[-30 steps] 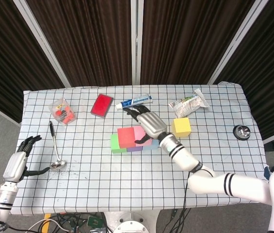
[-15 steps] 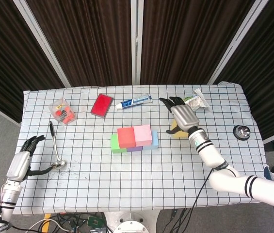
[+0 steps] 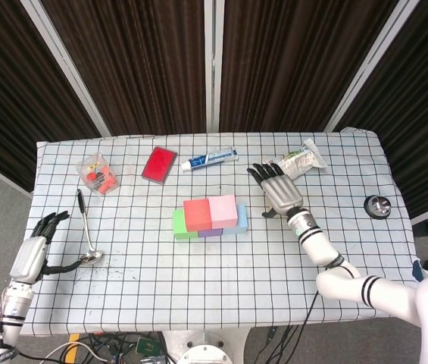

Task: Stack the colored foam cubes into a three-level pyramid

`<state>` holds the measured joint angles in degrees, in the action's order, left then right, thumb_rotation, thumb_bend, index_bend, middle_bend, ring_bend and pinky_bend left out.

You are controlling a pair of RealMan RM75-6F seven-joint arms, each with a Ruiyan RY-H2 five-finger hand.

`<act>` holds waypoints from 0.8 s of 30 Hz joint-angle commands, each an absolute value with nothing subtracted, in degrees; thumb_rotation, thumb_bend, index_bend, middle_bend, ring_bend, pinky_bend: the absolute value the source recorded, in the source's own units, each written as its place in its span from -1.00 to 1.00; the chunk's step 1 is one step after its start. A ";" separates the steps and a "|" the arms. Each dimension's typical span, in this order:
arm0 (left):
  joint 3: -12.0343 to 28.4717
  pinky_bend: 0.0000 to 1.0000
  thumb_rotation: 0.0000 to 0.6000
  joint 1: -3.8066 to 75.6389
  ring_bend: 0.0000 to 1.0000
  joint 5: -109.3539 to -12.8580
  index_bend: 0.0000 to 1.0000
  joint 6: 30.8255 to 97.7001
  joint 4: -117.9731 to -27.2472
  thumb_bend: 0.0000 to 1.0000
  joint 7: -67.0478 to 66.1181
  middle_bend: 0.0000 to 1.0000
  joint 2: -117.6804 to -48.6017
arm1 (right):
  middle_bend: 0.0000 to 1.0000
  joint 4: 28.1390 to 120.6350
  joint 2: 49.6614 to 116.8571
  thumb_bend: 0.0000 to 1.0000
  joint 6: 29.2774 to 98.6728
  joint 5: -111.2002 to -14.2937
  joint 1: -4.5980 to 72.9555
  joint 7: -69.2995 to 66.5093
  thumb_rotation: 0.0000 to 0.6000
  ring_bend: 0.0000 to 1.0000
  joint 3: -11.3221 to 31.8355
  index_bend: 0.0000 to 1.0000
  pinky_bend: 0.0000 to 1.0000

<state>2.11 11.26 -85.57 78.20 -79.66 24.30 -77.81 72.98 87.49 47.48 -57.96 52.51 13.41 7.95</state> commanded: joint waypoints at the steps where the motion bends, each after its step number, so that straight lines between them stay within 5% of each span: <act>1: 2.06 -0.88 1.00 11.20 -1.00 -85.58 -0.88 78.21 -79.31 -1.00 24.65 -0.76 -77.96 | -1.00 71.89 88.70 -1.00 47.06 -57.94 52.46 14.20 1.00 -1.00 7.85 -1.00 -1.00; 24: 2.06 -0.88 1.00 10.89 -1.00 -85.77 -0.88 78.85 -77.58 -1.00 26.38 -0.77 -78.56 | -1.00 60.60 98.35 -1.00 45.04 -59.81 53.28 13.05 1.00 -1.00 11.03 -1.00 -1.00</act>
<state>2.06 10.88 -85.78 78.87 -77.59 26.36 -78.54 60.93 98.03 45.26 -59.78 53.15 13.03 10.85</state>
